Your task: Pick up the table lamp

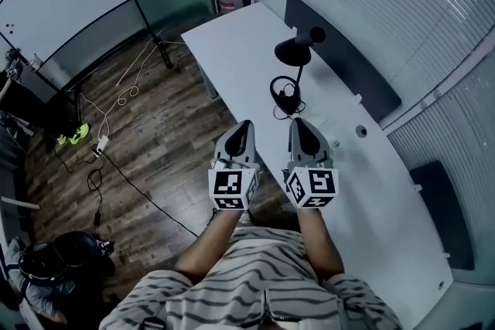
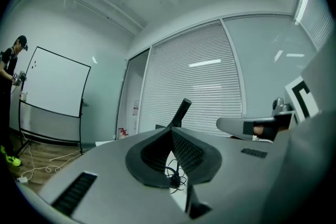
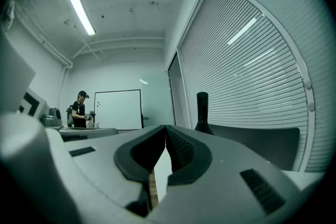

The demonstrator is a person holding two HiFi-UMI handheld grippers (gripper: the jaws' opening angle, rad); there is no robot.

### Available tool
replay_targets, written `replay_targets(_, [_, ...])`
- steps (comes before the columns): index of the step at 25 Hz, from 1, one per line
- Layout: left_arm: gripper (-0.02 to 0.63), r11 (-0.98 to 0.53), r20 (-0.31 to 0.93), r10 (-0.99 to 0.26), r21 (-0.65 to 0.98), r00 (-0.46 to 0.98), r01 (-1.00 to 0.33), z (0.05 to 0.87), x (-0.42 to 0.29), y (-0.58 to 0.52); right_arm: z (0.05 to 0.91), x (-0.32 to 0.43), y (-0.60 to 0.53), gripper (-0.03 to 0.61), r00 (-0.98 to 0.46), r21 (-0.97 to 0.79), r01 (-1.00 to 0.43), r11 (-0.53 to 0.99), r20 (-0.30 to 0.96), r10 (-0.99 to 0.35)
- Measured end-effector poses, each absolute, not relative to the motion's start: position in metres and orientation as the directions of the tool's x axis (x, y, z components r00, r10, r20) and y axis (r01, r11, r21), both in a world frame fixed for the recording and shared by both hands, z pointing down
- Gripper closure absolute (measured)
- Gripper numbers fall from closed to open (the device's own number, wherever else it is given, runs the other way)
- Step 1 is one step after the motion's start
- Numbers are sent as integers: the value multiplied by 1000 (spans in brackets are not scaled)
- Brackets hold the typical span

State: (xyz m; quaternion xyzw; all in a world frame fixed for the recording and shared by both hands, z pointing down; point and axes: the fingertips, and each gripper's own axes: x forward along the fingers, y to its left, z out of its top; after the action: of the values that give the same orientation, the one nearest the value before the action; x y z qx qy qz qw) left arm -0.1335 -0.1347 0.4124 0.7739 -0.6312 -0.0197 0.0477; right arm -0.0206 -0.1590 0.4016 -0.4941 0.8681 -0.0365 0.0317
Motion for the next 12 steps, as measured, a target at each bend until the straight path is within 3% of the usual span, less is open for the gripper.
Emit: replay_targets(12, [606, -295, 28, -953, 137, 301, -946, 419, -177, -193, 403, -58, -205, 566, -415, -74, -907, 414, -5, -910])
